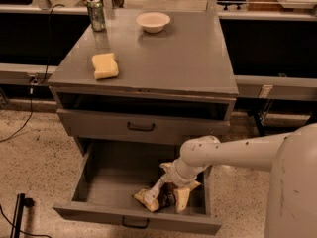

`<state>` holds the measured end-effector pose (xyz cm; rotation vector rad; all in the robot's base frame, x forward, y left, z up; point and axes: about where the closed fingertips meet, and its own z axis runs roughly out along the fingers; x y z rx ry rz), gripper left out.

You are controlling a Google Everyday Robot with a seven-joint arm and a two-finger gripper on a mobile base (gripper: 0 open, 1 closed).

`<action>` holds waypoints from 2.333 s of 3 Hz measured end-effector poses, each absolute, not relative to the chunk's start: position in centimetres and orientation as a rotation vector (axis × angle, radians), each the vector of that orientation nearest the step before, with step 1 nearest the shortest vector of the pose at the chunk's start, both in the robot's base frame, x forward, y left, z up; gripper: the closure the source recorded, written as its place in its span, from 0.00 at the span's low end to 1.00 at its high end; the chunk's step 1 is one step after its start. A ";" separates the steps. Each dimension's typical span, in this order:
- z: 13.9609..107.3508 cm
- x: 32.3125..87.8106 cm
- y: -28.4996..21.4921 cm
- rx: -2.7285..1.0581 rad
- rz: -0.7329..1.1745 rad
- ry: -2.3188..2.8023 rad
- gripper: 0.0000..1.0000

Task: Pick brown chip bag from middle drawer and place on counter

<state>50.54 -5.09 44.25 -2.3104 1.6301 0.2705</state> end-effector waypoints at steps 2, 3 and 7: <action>41.5 52.1 -4.9 -2.327 0.244 1.604 0.39; 41.6 52.5 -4.6 -2.278 0.286 1.583 0.62; 66.8 47.7 -6.7 -1.975 0.532 1.199 1.00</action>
Offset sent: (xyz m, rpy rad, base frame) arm 0.0240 0.0024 -0.0450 -0.0111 -0.0244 0.0324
